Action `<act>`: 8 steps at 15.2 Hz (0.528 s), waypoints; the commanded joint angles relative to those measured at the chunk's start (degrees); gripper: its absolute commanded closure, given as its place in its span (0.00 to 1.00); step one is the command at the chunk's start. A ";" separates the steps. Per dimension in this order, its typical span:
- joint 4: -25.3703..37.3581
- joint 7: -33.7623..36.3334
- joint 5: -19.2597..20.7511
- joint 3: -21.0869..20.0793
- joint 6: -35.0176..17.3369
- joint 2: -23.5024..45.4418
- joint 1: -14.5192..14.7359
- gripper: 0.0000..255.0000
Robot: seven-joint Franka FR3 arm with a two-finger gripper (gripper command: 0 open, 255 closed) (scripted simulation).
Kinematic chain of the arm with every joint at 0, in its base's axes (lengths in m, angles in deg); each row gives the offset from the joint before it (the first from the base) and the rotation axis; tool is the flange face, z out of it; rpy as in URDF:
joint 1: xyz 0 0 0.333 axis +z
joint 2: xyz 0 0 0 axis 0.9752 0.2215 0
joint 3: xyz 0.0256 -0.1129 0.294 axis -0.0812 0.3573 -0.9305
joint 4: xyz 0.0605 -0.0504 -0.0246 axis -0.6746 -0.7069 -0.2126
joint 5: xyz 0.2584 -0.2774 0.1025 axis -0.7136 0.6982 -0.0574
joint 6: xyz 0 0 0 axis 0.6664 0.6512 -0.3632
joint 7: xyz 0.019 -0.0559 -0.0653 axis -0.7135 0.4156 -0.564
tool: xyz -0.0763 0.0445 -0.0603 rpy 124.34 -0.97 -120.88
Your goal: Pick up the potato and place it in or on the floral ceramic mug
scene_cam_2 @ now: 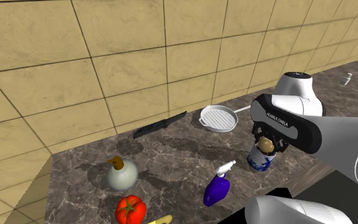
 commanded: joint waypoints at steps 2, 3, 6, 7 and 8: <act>-0.41 0.02 0.02 0.00 -0.29 0.25 -0.03 1.00; -0.41 0.02 0.02 0.00 -0.29 0.25 -0.03 1.00; -0.41 0.02 0.01 0.00 -0.29 0.25 -0.03 1.00; -0.48 0.03 0.01 -0.01 -0.29 0.18 -0.03 0.00; -0.54 0.06 -0.02 -0.04 -0.23 0.07 -0.01 0.00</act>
